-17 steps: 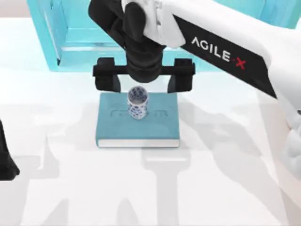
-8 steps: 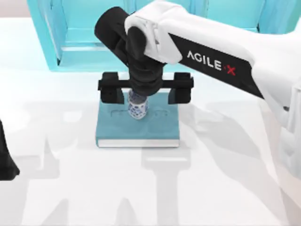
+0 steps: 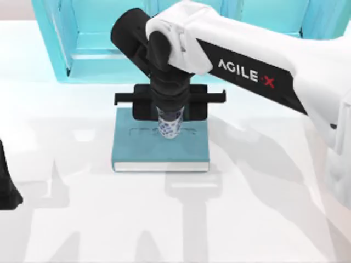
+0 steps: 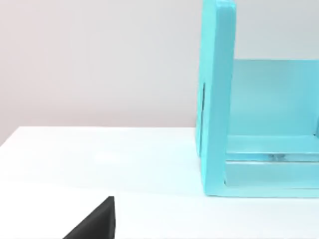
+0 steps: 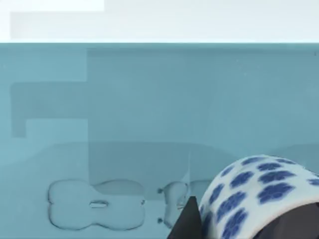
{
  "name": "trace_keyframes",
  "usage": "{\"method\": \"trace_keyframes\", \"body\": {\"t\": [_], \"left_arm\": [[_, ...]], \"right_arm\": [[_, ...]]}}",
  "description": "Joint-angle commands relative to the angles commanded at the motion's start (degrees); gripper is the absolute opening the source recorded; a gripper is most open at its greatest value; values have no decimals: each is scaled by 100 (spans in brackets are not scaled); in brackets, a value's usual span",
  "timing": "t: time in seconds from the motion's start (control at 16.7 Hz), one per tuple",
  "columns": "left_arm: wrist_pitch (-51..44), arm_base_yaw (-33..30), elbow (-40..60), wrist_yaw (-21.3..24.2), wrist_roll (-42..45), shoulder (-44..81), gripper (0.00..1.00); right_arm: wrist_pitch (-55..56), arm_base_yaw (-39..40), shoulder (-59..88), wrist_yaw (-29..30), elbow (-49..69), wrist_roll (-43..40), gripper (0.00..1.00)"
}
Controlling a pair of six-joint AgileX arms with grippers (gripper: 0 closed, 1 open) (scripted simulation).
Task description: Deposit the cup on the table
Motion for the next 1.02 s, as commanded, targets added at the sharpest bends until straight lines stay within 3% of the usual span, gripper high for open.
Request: {"method": "trace_keyframes", "body": {"t": [0.24, 0.3, 1.02], "left_arm": [[0, 0, 0, 0, 0, 0, 100], [0, 0, 0, 0, 0, 0, 100], [0, 0, 0, 0, 0, 0, 100]], "right_arm": [[0, 0, 0, 0, 0, 0, 2], [0, 0, 0, 0, 0, 0, 0], [-382, 28, 60, -2, 430, 10, 0]]}}
